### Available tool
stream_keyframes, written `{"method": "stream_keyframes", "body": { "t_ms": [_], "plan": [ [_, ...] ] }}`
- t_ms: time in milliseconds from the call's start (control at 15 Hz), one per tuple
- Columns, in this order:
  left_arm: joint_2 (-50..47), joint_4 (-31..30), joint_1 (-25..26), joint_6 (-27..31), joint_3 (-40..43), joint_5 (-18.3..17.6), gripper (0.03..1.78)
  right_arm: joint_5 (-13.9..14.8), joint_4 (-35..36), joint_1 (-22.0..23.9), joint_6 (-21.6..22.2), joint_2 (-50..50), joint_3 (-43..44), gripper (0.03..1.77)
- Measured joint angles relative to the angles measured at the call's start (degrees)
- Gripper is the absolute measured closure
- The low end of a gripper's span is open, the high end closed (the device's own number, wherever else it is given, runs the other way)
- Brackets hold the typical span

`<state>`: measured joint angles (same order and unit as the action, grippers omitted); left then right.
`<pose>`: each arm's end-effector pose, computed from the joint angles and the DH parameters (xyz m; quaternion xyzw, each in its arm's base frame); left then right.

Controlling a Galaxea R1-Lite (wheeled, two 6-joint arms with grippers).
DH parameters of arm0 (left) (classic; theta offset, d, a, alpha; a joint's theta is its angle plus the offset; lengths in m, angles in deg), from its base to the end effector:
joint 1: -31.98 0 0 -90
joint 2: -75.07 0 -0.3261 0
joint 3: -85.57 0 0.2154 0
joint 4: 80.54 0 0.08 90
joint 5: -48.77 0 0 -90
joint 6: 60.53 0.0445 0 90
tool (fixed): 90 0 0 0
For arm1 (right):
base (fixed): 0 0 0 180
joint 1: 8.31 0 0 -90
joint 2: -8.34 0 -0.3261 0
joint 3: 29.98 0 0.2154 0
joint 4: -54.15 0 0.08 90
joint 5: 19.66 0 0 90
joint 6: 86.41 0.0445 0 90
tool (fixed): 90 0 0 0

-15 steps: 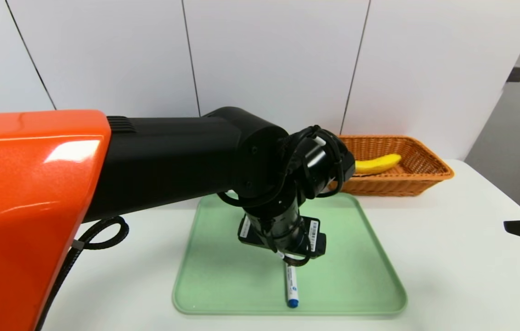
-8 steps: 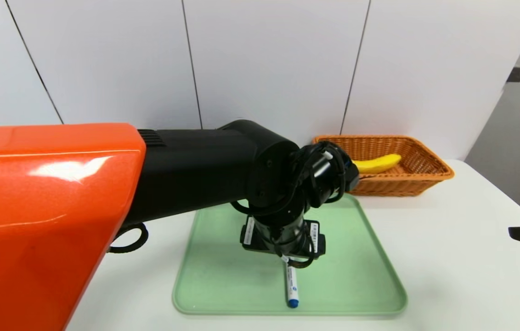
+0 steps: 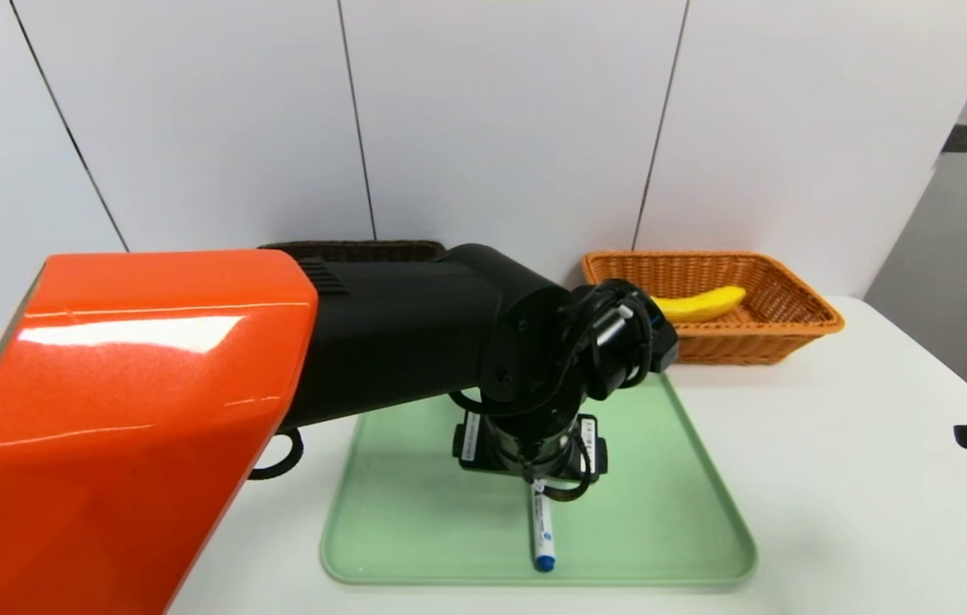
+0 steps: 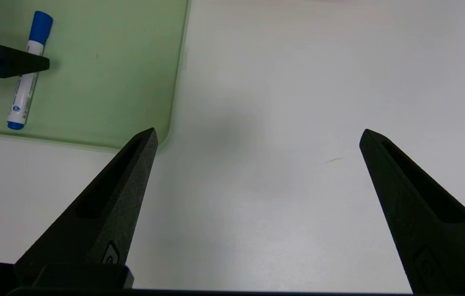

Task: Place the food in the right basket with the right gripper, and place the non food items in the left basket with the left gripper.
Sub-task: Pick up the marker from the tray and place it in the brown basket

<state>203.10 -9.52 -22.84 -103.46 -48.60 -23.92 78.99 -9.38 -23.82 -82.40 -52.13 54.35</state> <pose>0.2799 -0.3741 0.1690 0.0015 0.5028 -0.0939 0.8593 0.1287 0.0288 0.2917 -0.0381 0.3336 0.0446 0.9409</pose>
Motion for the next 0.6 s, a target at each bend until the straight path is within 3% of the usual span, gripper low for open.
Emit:
{"method": "stream_keyframes", "body": {
  "t_ms": [600],
  "plan": [
    [1.5, 0.1, 0.2, 0.7, 0.0, 0.0, 0.12, 0.0, -0.1, 0.7, -0.1, 0.8, 0.0, 0.10]
  ]
}}
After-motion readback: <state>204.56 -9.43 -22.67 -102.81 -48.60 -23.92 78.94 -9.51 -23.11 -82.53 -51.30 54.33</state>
